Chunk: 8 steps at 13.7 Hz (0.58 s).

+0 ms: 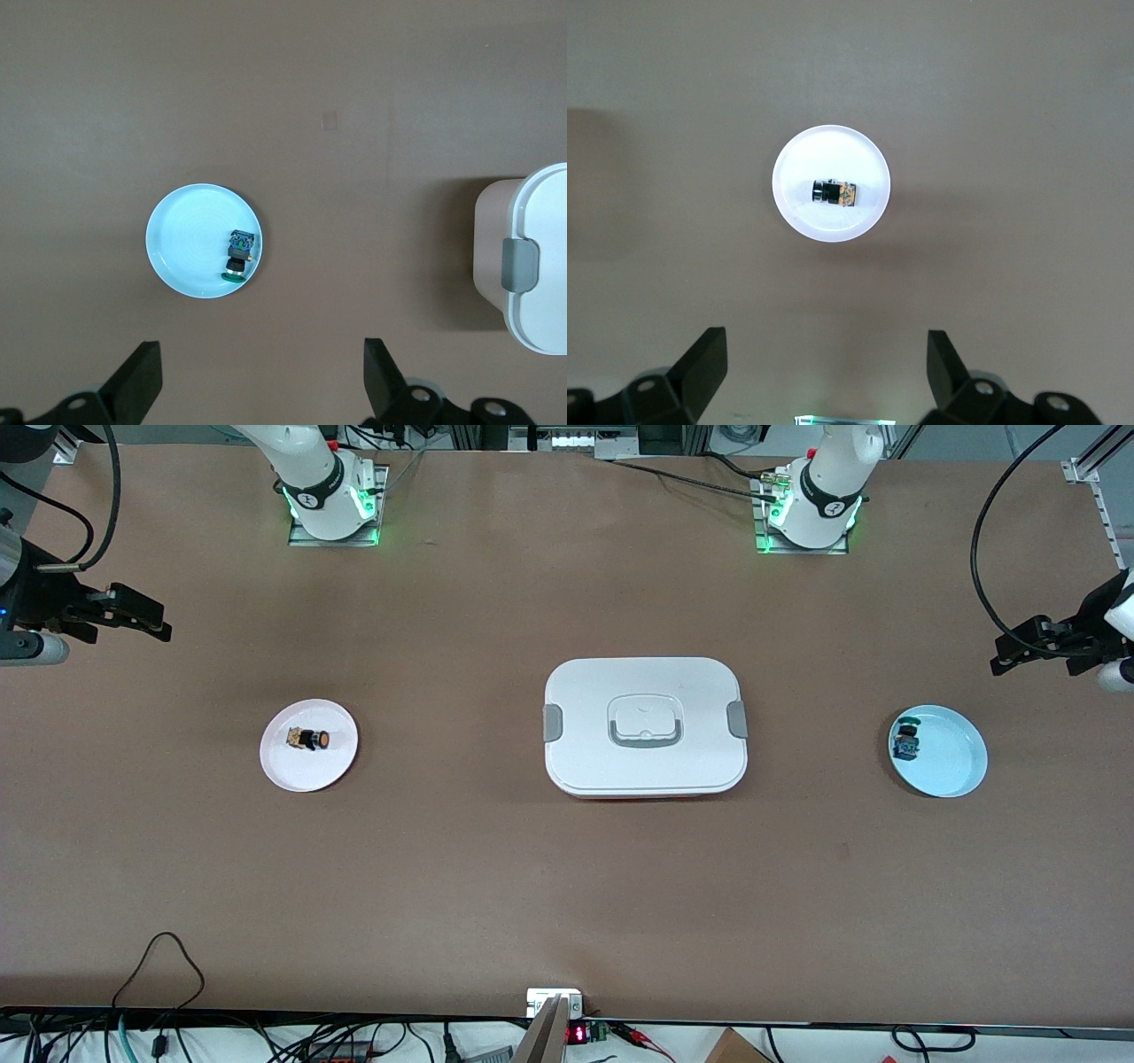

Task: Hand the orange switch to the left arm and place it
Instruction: 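Move the right gripper toward the orange switch on the white plate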

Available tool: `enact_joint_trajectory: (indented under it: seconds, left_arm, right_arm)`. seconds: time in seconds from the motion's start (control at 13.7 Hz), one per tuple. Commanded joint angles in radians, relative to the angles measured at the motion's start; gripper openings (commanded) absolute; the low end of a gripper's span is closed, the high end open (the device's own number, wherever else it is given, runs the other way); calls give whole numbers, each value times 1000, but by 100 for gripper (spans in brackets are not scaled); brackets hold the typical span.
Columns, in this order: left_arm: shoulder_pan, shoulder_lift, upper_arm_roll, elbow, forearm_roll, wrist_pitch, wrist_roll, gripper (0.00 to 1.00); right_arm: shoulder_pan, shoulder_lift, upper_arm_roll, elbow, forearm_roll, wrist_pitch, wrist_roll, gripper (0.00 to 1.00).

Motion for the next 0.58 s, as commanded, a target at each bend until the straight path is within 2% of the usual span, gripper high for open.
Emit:
enact_joint_trajectory:
  seconds: [0.0, 0.51]
  left_arm:
    - [6, -4, 0, 0, -15, 0, 17, 100]
    - [6, -4, 0, 0, -15, 0, 17, 100]
  right_arm:
    - [5, -12, 3, -5, -17, -9, 0, 100]
    - [5, 23, 3, -1, -15, -18, -15, 100]
